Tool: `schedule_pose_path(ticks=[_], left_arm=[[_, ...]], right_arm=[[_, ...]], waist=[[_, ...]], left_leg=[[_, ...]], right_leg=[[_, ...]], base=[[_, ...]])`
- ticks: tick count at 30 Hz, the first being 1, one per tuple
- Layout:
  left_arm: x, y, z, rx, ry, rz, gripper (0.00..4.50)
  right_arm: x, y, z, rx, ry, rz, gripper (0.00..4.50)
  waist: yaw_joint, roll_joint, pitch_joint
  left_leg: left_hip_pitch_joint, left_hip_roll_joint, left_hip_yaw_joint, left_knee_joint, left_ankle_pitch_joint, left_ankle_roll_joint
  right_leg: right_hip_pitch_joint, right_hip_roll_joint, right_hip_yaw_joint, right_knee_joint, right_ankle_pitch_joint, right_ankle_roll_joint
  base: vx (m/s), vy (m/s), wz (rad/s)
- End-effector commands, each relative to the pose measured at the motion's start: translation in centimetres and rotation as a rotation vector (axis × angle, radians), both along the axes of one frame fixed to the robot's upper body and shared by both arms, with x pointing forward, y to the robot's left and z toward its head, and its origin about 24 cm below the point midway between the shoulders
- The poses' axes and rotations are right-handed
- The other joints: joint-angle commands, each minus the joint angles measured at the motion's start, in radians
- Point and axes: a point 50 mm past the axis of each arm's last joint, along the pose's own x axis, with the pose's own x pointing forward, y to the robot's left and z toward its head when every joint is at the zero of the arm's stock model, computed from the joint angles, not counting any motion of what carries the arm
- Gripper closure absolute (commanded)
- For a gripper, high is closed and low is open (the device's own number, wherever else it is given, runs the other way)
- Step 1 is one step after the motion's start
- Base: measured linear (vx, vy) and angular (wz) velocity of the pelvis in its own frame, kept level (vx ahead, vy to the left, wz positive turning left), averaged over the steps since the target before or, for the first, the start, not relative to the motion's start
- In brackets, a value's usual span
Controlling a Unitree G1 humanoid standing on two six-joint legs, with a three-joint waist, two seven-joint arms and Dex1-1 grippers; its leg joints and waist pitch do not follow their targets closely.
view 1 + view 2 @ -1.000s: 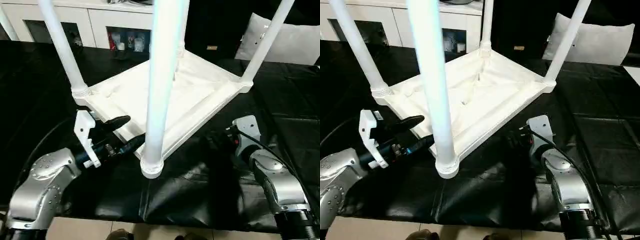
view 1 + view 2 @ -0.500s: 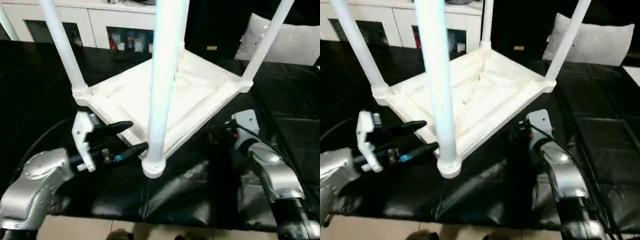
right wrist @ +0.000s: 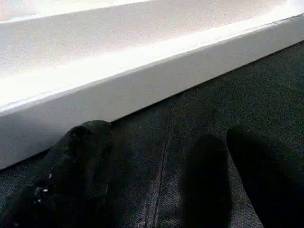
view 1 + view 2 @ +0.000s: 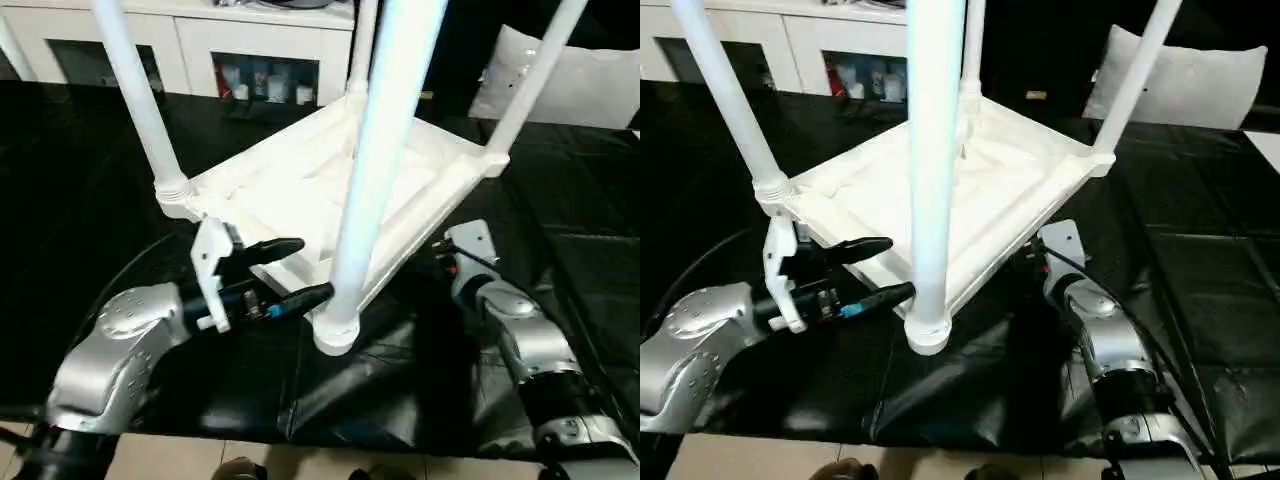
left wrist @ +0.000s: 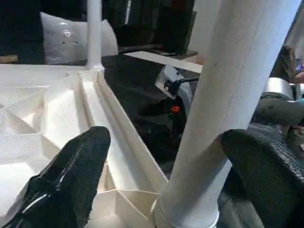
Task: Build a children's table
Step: Rotate table base
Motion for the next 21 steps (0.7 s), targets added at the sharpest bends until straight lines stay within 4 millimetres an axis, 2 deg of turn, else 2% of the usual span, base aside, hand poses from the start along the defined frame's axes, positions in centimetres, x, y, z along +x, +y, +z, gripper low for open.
schedule_pose_path(ticks=[1,7,12,14,21], left_arm=[[-0.4,-1.1,1.0,-0.025,-0.019,-0.082,0.04],[-1.2,-1.5,0.9,-0.043,0.018,-0.158,0.04],[-1.5,-1.5,1.0,-0.042,0.026,-0.178,0.04],[-1.9,-1.4,1.3,-0.054,0.036,-0.190,0.04],[-2.6,-0.9,1.6,-0.077,0.070,-0.221,0.04]], right_arm=[[0.1,0.8,0.3,0.012,-0.021,0.047,0.00],[-0.9,0.8,0.0,0.013,-0.027,0.115,0.00],[-1.6,0.2,-0.1,0.004,-0.027,0.127,0.00],[-2.2,-0.6,-0.1,-0.004,-0.025,0.120,0.00],[-3.3,-2.2,-0.2,-0.027,-0.017,0.072,0.00]], waist=[[0.004,0.004,-0.056],[0.001,0.004,-0.056],[0.002,0.003,-0.053],[0.005,0.002,-0.052],[0.007,0.001,-0.052]], left_leg=[[0.014,0.066,-0.023,-0.073,-0.113,0.006],[0.011,0.066,-0.021,-0.070,-0.087,0.032],[0.014,0.069,-0.022,-0.074,-0.121,0.025],[0.015,0.068,-0.021,-0.075,-0.139,0.017],[0.013,0.066,-0.022,-0.076,-0.135,0.015]], right_leg=[[0.047,-0.092,0.047,-0.067,-0.058,-0.236],[0.048,-0.089,0.048,-0.065,-0.011,-0.243],[0.045,-0.088,0.048,-0.071,-0.069,-0.240],[0.044,-0.087,0.049,-0.074,-0.106,-0.229],[0.043,-0.086,0.049,-0.075,-0.115,-0.215]], base=[[0.000,0.000,0.00],[0.000,0.000,0.00],[0.000,0.000,0.00],[0.000,0.000,0.00],[0.000,0.000,0.00]])
